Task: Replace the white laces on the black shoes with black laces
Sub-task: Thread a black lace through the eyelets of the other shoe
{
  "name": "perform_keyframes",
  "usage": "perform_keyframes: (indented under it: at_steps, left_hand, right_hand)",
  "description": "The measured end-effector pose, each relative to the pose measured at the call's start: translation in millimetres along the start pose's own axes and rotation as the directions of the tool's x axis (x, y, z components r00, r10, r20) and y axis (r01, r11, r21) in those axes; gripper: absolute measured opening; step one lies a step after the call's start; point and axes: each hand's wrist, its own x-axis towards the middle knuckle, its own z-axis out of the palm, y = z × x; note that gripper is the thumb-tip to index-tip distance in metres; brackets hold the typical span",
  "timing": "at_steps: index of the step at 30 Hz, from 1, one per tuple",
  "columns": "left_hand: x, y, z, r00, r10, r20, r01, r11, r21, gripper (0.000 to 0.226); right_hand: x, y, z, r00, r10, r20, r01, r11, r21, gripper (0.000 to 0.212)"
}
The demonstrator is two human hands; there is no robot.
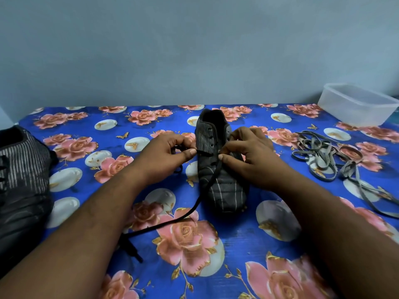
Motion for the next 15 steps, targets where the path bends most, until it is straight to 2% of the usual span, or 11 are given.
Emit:
perform_keyframes:
  at_steps: [3,5,7,12,15]
  left_hand:
    - [0,4,6,0.999,-0.024,0.032,0.027,0.995,-0.096,0.012]
    - [-1,6,11,0.999,-0.009,0.031,0.013,0.99,-0.137,0.021]
    - [0,7,17,1.0,0.013,0.005,-0.013,0.995,-0.095,0.022]
    - [3,5,18,1.0,-0.003,-0.006,0.003,0.996,-0.085,0.013]
    - [3,5,12,0.999,0.032,0.004,-0.032,0.999,-0.012,0.011]
  right_hand:
    - [1,0,3,0.999,0.03,0.026,-0.032,0.996,0.083,0.031]
    - [2,0,6,0.999,0.044,0.016,-0.045,0.99,0.131,0.016]
    - [2,1,8,0.999,0.045,0.007,-0.046,0.987,0.153,0.001]
    - [2,-5,8,0.996,0.089,-0.01,-0.084,0.968,0.236,0.019]
    - [2,-4,7,0.997,0.07,-0.022,-0.066,0.987,0.146,0.008]
